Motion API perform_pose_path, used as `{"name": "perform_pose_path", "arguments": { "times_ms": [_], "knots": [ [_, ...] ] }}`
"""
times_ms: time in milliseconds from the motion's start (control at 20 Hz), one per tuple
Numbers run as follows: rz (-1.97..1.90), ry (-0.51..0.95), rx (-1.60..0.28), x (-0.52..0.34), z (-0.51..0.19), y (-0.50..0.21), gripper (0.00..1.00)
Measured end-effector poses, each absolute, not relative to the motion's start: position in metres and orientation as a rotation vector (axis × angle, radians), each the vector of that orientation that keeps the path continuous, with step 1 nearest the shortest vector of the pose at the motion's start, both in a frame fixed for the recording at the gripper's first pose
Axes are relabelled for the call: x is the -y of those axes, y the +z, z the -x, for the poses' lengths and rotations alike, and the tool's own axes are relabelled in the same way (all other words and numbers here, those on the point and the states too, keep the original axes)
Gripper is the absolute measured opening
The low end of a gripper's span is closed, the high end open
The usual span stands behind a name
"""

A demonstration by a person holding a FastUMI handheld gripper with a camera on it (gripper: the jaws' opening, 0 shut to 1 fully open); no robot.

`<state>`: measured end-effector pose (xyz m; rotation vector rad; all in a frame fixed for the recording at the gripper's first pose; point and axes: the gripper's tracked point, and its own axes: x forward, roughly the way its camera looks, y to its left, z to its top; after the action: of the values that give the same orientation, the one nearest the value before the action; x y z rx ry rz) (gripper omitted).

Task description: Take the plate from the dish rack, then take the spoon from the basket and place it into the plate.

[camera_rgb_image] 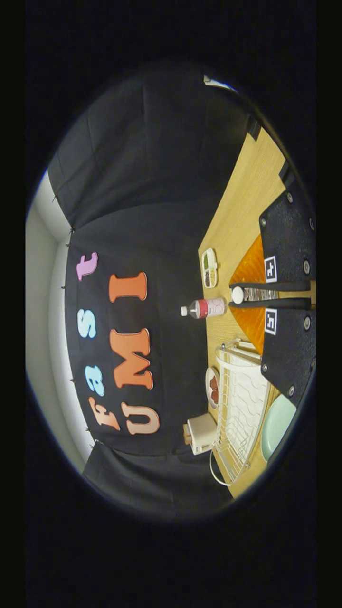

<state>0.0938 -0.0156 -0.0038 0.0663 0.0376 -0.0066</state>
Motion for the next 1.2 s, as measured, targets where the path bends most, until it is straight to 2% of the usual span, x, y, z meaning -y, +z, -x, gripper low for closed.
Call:
{"name": "perform_pose_path", "arguments": {
  "times_ms": [400,900,1200],
  "knots": [
    [-0.066,0.034,0.032,-0.003,-0.042,0.038,0.05],
    [-0.074,0.235,0.063,-0.086,0.022,0.054,0.05],
    [-0.069,0.394,0.03,-0.149,0.051,0.032,0.05]
  ]
}}
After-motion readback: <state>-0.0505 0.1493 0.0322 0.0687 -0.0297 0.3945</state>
